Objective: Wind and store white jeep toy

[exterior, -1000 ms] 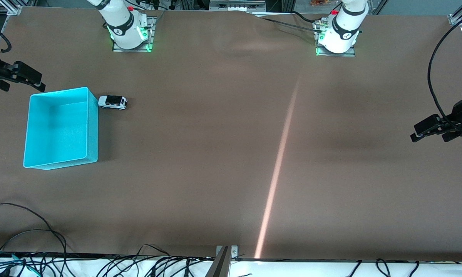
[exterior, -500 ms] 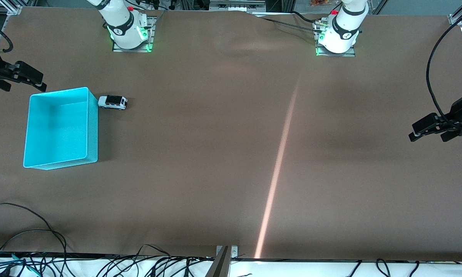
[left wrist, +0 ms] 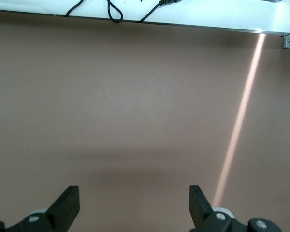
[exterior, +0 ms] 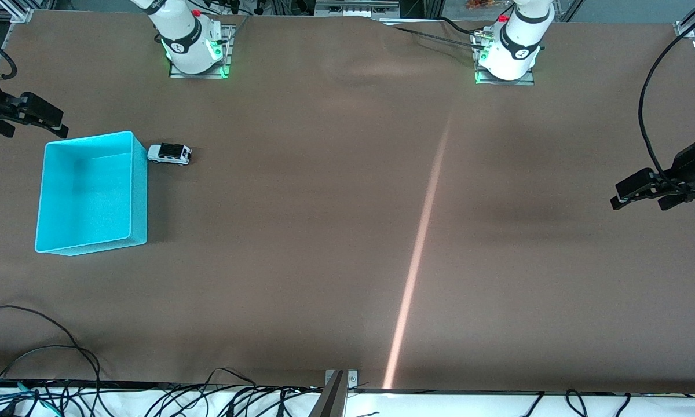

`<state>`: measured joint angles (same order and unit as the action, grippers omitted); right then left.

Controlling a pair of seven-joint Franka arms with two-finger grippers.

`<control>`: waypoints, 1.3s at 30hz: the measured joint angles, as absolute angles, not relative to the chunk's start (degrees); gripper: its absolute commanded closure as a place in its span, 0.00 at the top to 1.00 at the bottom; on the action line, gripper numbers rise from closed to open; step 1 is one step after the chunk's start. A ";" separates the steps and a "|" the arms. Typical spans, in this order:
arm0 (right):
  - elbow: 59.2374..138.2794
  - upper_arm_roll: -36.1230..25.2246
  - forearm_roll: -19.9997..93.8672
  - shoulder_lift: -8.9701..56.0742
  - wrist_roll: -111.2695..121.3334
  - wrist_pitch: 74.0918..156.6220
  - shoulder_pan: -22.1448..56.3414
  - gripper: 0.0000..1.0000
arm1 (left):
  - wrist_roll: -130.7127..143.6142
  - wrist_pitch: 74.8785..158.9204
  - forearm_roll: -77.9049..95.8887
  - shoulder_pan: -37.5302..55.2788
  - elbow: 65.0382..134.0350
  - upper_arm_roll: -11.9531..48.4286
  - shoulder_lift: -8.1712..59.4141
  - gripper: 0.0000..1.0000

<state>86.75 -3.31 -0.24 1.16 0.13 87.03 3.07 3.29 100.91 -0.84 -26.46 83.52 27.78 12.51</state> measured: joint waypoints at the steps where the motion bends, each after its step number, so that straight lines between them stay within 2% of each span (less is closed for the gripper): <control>1: 86.75 -3.33 -0.24 1.18 0.13 86.98 3.04 1.00 | 3.29 100.89 -0.84 -26.46 83.52 27.78 12.51 1.00; 9: 86.75 -3.75 -0.24 1.25 0.05 86.56 2.61 1.00 | 3.24 98.66 -0.84 -24.73 83.44 25.82 12.27 1.00; 16: 86.90 -3.77 -0.24 1.61 0.04 86.25 2.50 1.00 | 3.17 96.63 -0.83 -11.16 83.38 13.18 10.65 1.00; 25: 87.57 -3.79 -0.25 3.37 -0.12 84.80 2.42 1.00 | 3.17 94.85 -0.82 -0.32 83.31 3.06 7.14 1.00; 31: 91.47 -3.81 -0.25 2.80 -0.21 87.22 1.45 1.00 | 3.17 92.97 -0.82 1.20 83.48 2.11 5.62 1.00; 39: 102.18 -3.80 -0.25 -0.99 -0.21 94.13 0.88 1.00 | 3.17 92.93 -0.82 1.57 84.25 2.11 6.00 1.00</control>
<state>102.18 -3.80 -0.25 -0.99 -0.21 94.13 0.88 3.17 92.93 -0.82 1.57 84.25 2.11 6.00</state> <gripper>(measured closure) 0.000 0.000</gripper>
